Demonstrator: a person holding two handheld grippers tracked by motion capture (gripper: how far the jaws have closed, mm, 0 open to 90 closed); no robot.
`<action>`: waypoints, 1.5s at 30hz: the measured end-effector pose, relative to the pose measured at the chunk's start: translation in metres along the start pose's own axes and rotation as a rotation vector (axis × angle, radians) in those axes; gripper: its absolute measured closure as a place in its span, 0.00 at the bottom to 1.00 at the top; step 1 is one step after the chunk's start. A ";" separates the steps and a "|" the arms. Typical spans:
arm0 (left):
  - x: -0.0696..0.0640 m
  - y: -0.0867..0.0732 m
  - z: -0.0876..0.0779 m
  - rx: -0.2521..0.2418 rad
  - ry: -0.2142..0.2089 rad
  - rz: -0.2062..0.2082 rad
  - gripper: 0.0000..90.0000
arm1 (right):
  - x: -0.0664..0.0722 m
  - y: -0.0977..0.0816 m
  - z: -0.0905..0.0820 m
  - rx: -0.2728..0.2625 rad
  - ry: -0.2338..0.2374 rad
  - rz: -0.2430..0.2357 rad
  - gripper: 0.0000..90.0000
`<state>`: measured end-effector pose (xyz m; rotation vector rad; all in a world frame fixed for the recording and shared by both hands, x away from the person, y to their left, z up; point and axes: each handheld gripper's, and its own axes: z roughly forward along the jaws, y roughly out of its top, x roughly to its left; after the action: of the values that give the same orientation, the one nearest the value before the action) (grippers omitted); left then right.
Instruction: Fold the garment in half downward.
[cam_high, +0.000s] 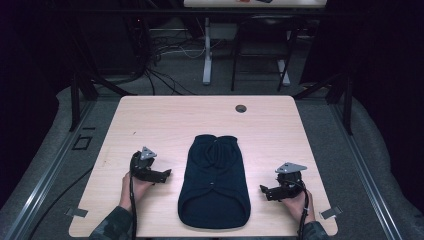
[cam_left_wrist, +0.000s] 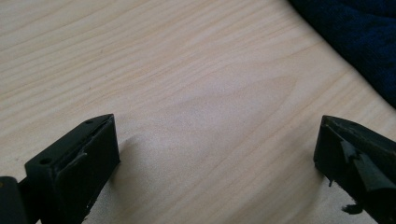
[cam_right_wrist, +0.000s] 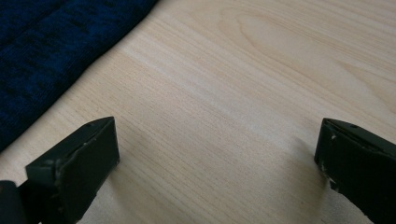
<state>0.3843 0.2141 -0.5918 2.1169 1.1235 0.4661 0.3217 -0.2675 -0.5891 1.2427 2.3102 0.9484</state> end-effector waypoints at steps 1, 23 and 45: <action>0.000 0.000 0.000 0.001 0.000 0.004 0.00 | 0.000 0.000 0.000 0.000 -0.001 0.001 0.00; -0.003 0.009 -0.003 -0.003 -0.027 0.016 0.03 | 0.004 0.009 0.001 0.046 -0.004 0.047 0.00; -0.017 0.061 0.011 -0.034 -0.107 0.051 0.01 | 0.014 0.073 0.027 0.053 0.108 0.061 0.02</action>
<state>0.4165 0.1720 -0.5557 2.1192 0.9966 0.3873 0.3737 -0.2167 -0.5570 1.3206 2.4065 1.0041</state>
